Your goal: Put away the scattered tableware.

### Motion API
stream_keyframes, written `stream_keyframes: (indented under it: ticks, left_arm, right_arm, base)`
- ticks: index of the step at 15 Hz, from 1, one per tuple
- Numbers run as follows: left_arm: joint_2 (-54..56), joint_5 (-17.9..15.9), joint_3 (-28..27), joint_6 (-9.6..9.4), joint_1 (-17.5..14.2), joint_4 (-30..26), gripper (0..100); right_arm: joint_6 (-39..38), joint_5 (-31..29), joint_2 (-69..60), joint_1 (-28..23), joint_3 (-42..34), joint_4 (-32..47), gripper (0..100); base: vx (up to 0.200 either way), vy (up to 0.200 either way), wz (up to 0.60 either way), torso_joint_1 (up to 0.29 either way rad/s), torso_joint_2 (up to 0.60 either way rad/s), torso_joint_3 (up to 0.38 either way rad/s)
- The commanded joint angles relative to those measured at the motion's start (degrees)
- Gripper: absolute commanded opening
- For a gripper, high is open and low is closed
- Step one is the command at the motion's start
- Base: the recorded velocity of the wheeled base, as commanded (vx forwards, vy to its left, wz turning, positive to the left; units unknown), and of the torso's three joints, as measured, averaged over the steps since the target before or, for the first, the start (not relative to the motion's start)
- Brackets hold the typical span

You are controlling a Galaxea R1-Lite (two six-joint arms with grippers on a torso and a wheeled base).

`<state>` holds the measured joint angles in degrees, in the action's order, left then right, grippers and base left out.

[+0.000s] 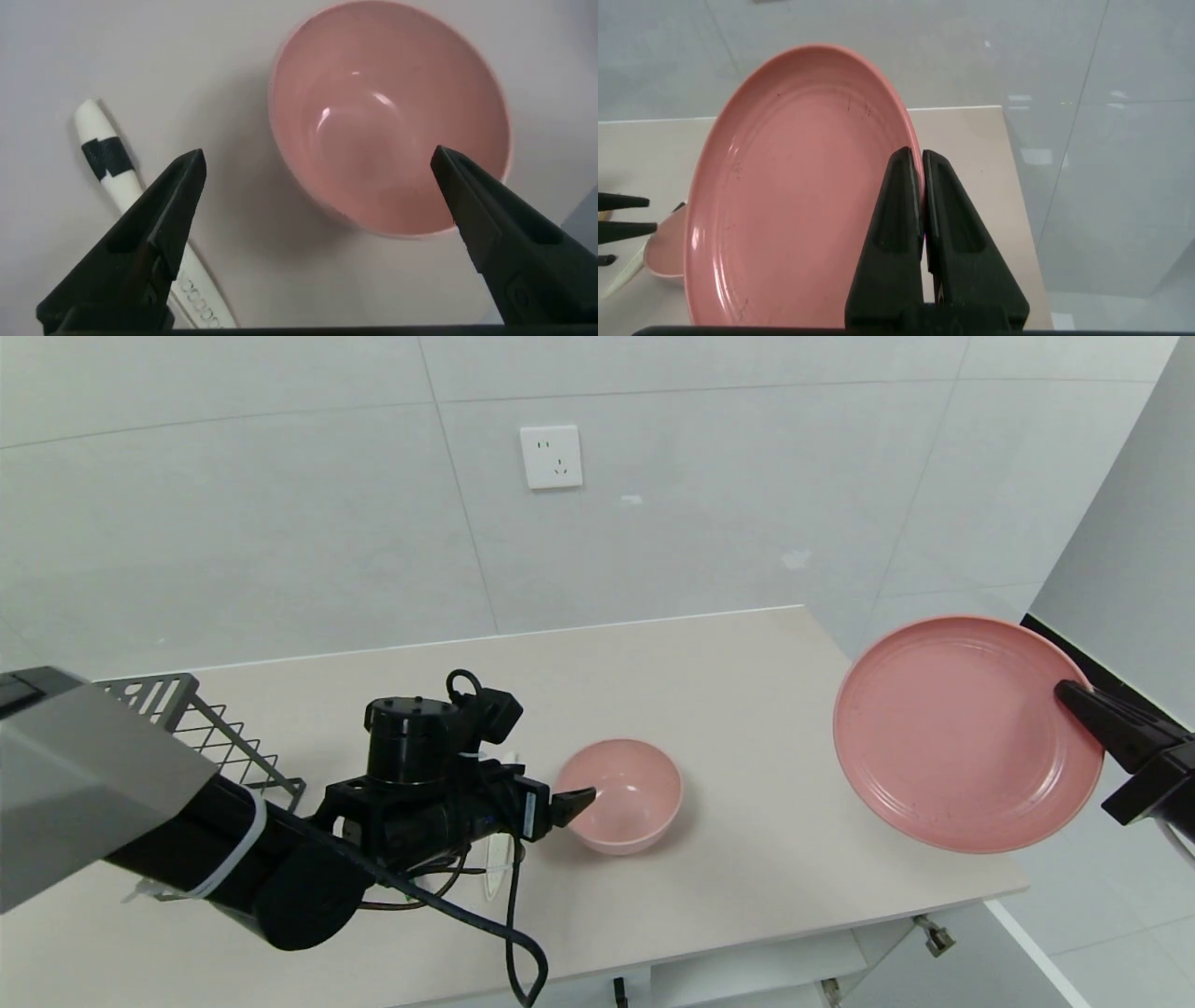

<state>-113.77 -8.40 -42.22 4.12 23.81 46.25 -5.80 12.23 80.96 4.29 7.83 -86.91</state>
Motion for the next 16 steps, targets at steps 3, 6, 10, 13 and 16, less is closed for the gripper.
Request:
stream_keyframes:
  ticks: [3, 6, 10, 13, 16]
  left_arm:
    - [-6.4, 0.0, -3.2, 0.01, 0.0, 1.1, 100]
    - [-8.7, 0.0, -4.7, 0.1, 0.0, 1.7, 100]
    - [-11.1, 0.0, -5.7, 0.1, 0.0, 3.8, 100]
    - [-10.9, 0.0, -5.4, 0.71, 0.0, 3.8, 100]
    - [-11.2, 0.0, -5.3, 1.77, 0.2, 3.6, 0]
  right_arm:
    - [0.0, 0.1, 0.1, 0.0, 0.0, 0.0, 0]
    - [0.4, 0.0, 0.2, 0.0, -0.1, 0.0, 0]
    - [0.4, 0.0, 0.3, 0.0, -0.1, 0.0, 0]
    - [0.4, 0.1, 0.3, 0.0, -0.1, 0.0, 0]
    - [0.4, 0.1, 0.3, 0.0, -0.1, 0.0, 0]
  base:
    - [0.0, 0.0, 0.0, 0.0, 0.0, 0.0]
    - [0.0, 0.0, 0.0, 0.0, 0.0, 0.0]
    - [0.0, 0.0, 0.0, 0.0, 0.0, 0.0]
    - [0.0, 0.0, 0.0, 0.0, 0.0, 0.0]
    - [0.0, 0.0, 0.0, 0.0, 0.0, 0.0]
